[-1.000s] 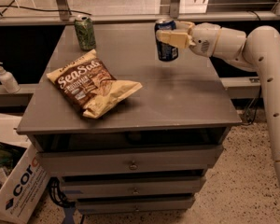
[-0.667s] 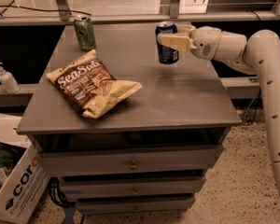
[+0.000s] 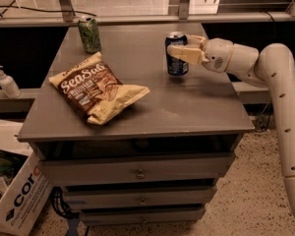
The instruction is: Place pepsi can upright
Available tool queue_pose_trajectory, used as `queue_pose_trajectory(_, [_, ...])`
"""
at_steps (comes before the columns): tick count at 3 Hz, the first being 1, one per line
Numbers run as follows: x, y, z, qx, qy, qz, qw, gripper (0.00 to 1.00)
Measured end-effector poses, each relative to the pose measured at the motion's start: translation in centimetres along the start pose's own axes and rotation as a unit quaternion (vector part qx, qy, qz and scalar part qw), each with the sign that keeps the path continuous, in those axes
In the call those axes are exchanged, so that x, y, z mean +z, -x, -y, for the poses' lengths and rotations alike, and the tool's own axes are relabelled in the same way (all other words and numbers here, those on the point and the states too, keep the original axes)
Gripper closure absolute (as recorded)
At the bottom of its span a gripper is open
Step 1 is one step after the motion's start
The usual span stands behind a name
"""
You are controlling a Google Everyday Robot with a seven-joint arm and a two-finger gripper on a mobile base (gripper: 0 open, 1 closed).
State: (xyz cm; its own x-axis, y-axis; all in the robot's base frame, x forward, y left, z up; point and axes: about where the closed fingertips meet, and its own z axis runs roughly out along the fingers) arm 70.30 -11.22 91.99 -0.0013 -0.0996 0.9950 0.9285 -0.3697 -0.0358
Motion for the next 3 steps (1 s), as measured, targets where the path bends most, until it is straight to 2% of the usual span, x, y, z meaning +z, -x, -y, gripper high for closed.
queue_pose_trajectory(1, [-0.30, 0.67, 0.37, -0.004, -0.011, -0.003, 0.9999, 1.00])
queue_pose_trajectory(2, [-0.66, 1.22, 0.61, -0.014, -0.022, 0.004, 0.9996, 0.82])
queue_pose_trajectory(3, [-1.06, 1.43, 0.75, -0.022, -0.033, 0.009, 0.9992, 0.59])
